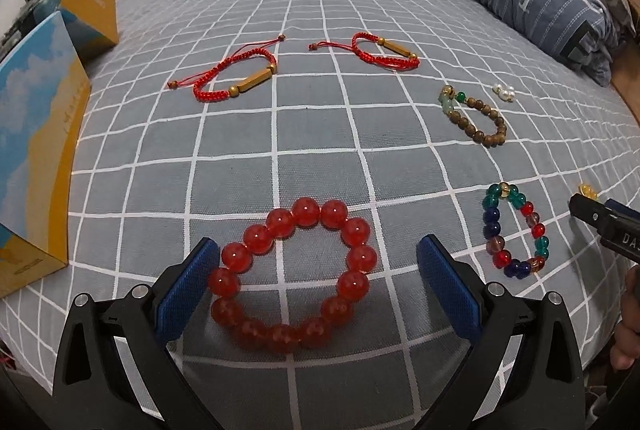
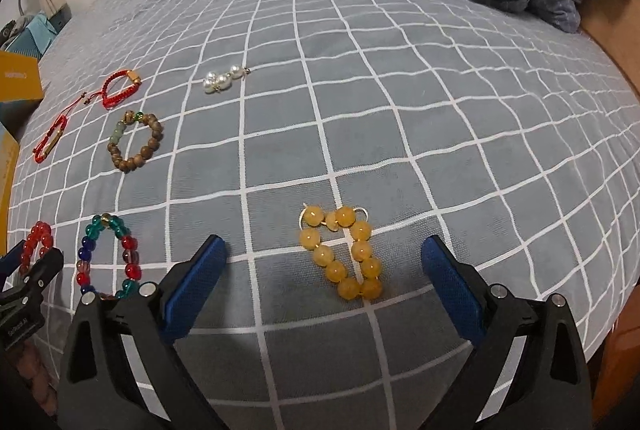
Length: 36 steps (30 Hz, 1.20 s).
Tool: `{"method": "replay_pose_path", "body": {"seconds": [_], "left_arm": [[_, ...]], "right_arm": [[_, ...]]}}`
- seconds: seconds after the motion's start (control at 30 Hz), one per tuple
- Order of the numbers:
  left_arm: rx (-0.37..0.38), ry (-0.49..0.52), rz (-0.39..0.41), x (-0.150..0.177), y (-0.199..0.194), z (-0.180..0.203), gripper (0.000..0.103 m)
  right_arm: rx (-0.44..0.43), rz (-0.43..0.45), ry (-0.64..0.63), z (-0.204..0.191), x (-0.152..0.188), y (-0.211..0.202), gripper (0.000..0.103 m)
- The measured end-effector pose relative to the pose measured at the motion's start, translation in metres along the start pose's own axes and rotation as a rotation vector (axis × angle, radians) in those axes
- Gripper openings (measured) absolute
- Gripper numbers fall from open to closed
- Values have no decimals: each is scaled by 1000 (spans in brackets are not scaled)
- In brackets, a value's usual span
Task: Organize jewelry
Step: 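Grasp the red bead bracelet with the left tool while the right tool grasps the yellow amber bracelet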
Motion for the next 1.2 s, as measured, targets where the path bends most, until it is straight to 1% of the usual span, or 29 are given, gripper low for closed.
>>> {"method": "replay_pose_path", "body": {"seconds": [0.1, 0.17, 0.23, 0.33, 0.37, 0.43, 0.47, 0.5, 0.53, 0.57, 0.6, 0.63, 0.67, 0.7, 0.73, 0.8, 0.87, 0.9, 0.93, 0.97, 1.2], "left_arm": [[2, 2, -6, -2, 1, -1, 96], [-2, -1, -7, -2, 1, -3, 90], [-1, -6, -8, -3, 0, -4, 80], [-3, -22, -19, -3, -2, -10, 71], [-1, -22, -22, -4, -2, -11, 70], [3, -15, -28, -3, -4, -11, 62], [4, -14, -29, -3, -5, -11, 60], [6, -12, -31, -3, -5, -11, 55], [9, -8, -33, -3, -6, -10, 50], [10, -6, -33, -2, -7, -10, 47], [15, -4, -35, -2, -8, -10, 41], [22, -6, -37, -2, -9, -11, 36], [23, -9, -36, -2, -10, -11, 33], [28, -12, -30, -2, -11, -12, 28], [30, -14, -28, -1, -13, -12, 26], [30, -8, -20, 0, -14, -11, 25], [33, -10, -15, -1, -16, -11, 25], [33, -10, -9, -1, -17, -11, 21], [33, -8, -2, -2, -19, -11, 15], [38, -10, 2, -3, -21, -11, 13], [52, -23, 10, -6, -26, -15, 13]], "right_arm": [[2, -5, 0, 0, 0, 2, 92], [3, -7, -3, -1, 0, 2, 90], [2, -8, -7, -2, 0, 2, 86], [2, -9, -7, -2, 0, 2, 80], [1, -9, -7, -2, 0, 2, 77], [0, -8, -10, -4, -1, 1, 72], [1, -7, -10, -5, -1, 1, 68], [0, -5, -11, -5, -1, 0, 63], [1, -4, -11, -6, -2, 0, 60], [2, -2, -10, -6, -1, -1, 55], [4, 0, -9, -6, -2, -1, 49], [4, 2, -8, -7, -2, -2, 46], [4, 4, -7, -7, -2, -2, 38], [2, 7, -5, -6, -2, -3, 28], [0, 9, 0, -6, -2, -4, 23], [-11, 13, 13, -5, -2, -5, 11], [-16, 18, 19, -5, -2, -6, 11], [-15, 20, 19, -4, -2, -7, 10], [-13, 23, 16, -4, -2, -7, 10], [-10, 25, 15, -4, -2, -8, 10], [2, 57, 7, -5, -2, -16, 10]]}}
Point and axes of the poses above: each gripper's, at about its wrist camera, not at the fingertips, and y roughly the way its jaws point, z to its right, x to its underside, the point moved 3 cm from there along y, roughly the way its jaws point, and after that the axes turned 8 degrees about -y, right-handed, at the moved point
